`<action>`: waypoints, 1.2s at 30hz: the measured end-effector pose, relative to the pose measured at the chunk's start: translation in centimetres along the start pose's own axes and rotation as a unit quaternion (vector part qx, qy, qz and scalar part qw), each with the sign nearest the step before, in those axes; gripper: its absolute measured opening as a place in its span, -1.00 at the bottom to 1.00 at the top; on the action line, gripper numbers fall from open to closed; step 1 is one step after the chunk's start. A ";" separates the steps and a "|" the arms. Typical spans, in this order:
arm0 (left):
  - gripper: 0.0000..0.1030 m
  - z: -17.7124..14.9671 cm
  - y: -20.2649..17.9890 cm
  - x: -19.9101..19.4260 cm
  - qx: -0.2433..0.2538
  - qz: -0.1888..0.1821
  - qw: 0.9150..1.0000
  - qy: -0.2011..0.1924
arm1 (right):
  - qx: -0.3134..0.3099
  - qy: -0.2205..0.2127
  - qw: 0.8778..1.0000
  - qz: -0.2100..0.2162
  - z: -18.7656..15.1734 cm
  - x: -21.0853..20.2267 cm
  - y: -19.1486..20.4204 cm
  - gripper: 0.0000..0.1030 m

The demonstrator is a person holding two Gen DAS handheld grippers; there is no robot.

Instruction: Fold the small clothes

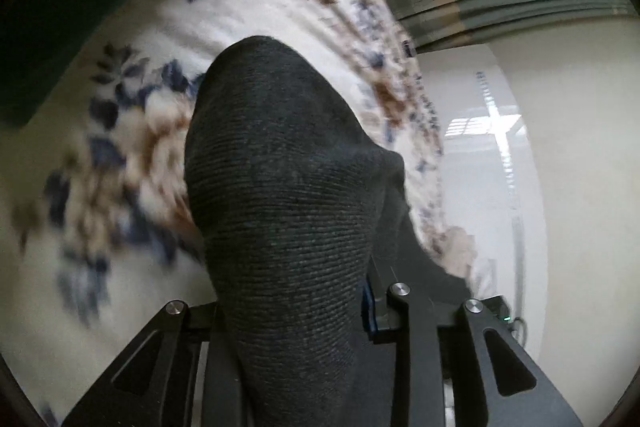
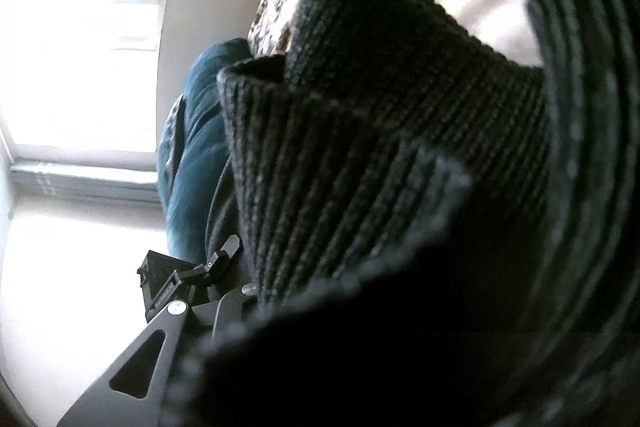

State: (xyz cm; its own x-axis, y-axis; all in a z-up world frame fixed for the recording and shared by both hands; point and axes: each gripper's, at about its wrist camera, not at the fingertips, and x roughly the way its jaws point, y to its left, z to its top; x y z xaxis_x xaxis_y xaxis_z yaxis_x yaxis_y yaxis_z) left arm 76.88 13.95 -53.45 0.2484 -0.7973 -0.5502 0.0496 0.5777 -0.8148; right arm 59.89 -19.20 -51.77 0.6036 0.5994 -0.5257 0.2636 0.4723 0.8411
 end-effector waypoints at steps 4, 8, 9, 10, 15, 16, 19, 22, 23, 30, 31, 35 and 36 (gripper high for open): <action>-0.33 -0.2 2.3 2.9 0.021 0.063 0.997 0.030 | 0.006 0.018 0.999 -0.042 0.7 3.9 -1.1 -0.52; -0.15 -1.1 2.2 2.1 0.023 0.073 0.996 0.049 | 0.017 0.050 0.993 -0.102 -0.6 3.3 -3.1 -0.02; -0.14 -1.1 2.1 1.9 0.020 0.075 0.996 0.052 | 0.006 0.055 0.990 -0.128 -1.3 2.6 -3.5 0.14; -0.13 -1.5 2.0 1.4 0.017 0.079 0.995 0.054 | -0.006 0.058 0.987 -0.148 -1.8 2.0 -3.7 0.15; 0.12 -2.0 -0.2 -0.1 0.046 0.190 0.980 0.022 | -0.046 0.056 0.971 -0.228 1.4 -3.8 -6.5 0.35; 0.12 -2.8 -1.7 -0.7 0.081 0.230 0.970 0.002 | -0.063 0.053 0.964 -0.253 1.6 -5.1 -6.5 0.36; 0.25 -5.6 -5.4 -2.2 0.142 0.306 0.940 -0.039 | -0.138 0.028 0.933 -0.330 0.7 -6.7 -4.8 0.43; 0.98 -8.7 -8.2 -3.8 0.151 0.338 0.927 -0.065 | -0.212 0.004 0.895 -0.393 -0.5 -7.9 -0.6 0.55; 1.00 -9.9 -9.3 -4.4 0.149 0.352 0.922 -0.070 | -0.228 -0.003 0.886 -0.404 -0.5 -8.1 0.9 0.82; 1.00 -14.0 -15.4 -8.0 0.115 0.393 0.909 -0.077 | -0.306 -0.040 0.834 -0.457 -1.3 -6.6 10.9 1.00; 1.00 -14.5 -16.8 -8.8 0.119 0.394 0.907 -0.083 | -0.314 -0.042 0.830 -0.459 -2.1 -8.1 12.0 1.00; 1.00 -16.8 -22.3 -12.3 0.137 0.415 0.893 -0.112 | -0.341 -0.062 0.816 -0.463 -4.9 -13.4 17.5 1.00; 1.00 -17.4 -23.3 -13.0 0.135 0.418 0.891 -0.117 | -0.342 -0.069 0.817 -0.459 -5.4 -14.8 18.8 1.00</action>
State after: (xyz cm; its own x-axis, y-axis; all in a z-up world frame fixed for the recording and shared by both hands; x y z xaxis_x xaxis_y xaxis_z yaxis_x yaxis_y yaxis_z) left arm 55.68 7.83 -30.49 0.5022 -0.0293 -0.8643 -0.0237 0.9986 -0.0476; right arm 51.80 -15.68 -28.86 0.4802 -0.2667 -0.8356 0.1988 0.9609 -0.1925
